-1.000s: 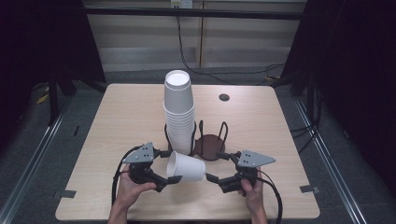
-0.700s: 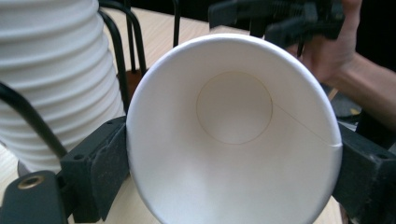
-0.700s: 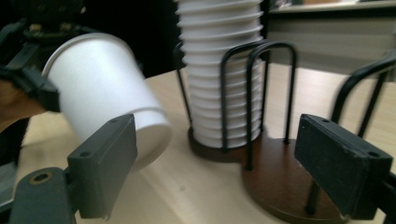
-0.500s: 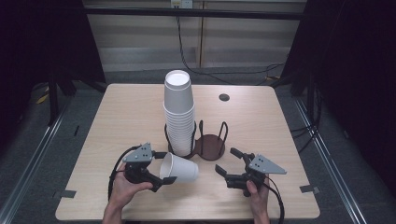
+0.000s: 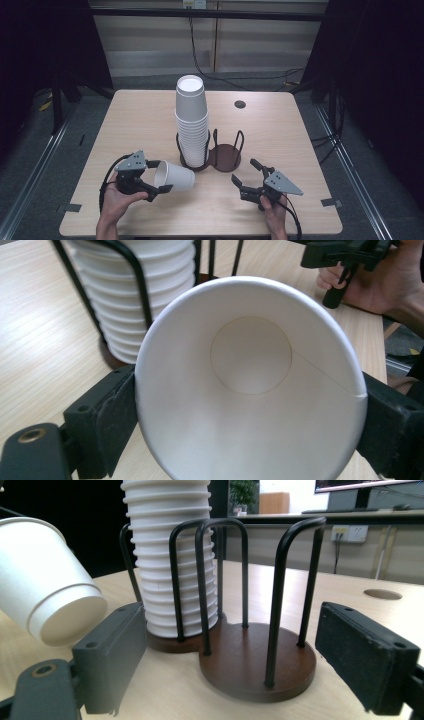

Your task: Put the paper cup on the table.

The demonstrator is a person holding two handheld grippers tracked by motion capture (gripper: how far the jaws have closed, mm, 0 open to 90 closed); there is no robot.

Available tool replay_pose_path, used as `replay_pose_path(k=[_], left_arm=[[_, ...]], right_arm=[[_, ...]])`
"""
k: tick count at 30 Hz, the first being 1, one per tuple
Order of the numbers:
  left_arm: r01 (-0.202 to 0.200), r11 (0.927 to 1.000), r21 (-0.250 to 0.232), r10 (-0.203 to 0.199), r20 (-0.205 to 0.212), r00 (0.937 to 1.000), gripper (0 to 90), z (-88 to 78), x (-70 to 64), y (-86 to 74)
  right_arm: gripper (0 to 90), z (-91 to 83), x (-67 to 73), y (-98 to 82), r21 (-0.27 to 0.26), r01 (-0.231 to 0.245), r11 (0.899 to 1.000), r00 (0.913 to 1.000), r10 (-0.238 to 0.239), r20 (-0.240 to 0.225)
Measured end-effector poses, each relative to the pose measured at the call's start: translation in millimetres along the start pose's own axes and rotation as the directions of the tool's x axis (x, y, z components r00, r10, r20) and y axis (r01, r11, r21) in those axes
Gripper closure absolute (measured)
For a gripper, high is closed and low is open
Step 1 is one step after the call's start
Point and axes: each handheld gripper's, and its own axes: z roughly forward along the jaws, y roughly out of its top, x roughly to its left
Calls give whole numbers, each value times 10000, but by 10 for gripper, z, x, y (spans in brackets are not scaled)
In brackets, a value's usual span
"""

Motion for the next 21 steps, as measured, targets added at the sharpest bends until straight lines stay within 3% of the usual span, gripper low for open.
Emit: replay_pose_path(k=[3,5,8,14,21], left_arm=[[286,9985,472,-261,-519,9983,104,-69,93,52],[396,9980,490,-358,-758,9965,104,-140,146,82],[458,9981,403,-421,-886,9952,105,-230,196,124],[619,9955,713,-532,-1184,9915,103,-278,298,172],[568,9931,1027,-399,-1598,9863,102,-342,376,273]], right_arm=[[127,4,-3,0,-3,74,10000,10000,-74,-57],[127,9,6,-1,-12,197,9998,9998,-197,51],[128,16,1,-7,-181,234,9996,9997,-233,77],[130,-14,0,-24,-588,363,9976,9993,-363,8],[146,-17,2,-25,-604,388,9974,9992,-389,6]])
